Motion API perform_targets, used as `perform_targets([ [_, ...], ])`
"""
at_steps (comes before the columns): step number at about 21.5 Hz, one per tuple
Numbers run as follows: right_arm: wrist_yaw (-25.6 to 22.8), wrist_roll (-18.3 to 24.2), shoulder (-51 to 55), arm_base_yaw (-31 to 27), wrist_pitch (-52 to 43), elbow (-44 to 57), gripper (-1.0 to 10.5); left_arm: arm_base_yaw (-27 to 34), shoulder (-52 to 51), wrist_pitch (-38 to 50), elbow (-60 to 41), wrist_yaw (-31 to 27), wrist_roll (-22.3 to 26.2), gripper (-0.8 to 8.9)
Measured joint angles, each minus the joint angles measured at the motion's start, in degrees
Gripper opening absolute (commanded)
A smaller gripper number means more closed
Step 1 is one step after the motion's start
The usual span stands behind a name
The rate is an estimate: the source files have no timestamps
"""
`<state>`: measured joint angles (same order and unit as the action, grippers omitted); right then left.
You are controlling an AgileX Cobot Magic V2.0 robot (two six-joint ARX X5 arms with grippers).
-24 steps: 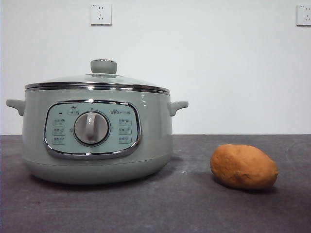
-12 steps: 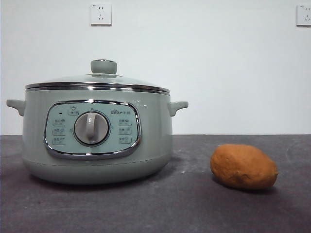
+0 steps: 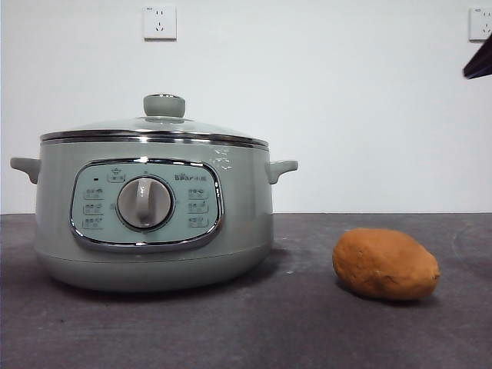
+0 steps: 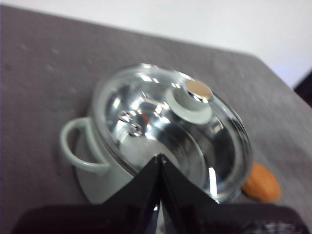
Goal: Pick up the potato,open the lid,put the potato in the pot,close the lid
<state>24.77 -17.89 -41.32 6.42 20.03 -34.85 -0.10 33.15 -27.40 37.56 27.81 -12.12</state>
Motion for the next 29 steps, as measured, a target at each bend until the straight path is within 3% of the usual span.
perform_targets([
  [8,6.4,10.1,-9.9,0.0,10.4,-6.7,0.1,0.0,10.9,-4.3,6.3,7.8,3.7,0.01],
  [10,6.4,11.2,-10.8,0.0,10.6,-6.7,1.3,0.0,11.8,-4.3,6.3,8.0,3.8,0.8],
  [12,6.4,11.6,-10.8,0.0,10.6,-6.7,3.8,0.0,11.9,-4.3,6.3,7.9,4.0,3.1],
  [13,6.3,11.7,-10.8,0.0,10.5,-6.7,4.9,0.0,11.9,-4.1,6.3,7.8,4.0,3.77],
  [19,6.1,11.7,-11.3,0.9,10.4,-6.9,5.3,0.0,11.9,-1.9,6.3,5.4,4.0,3.82],
  [29,-13.7,14.8,-30.5,17.9,14.7,-18.3,5.3,0.0,11.9,-0.7,6.3,5.4,4.0,3.82],
])
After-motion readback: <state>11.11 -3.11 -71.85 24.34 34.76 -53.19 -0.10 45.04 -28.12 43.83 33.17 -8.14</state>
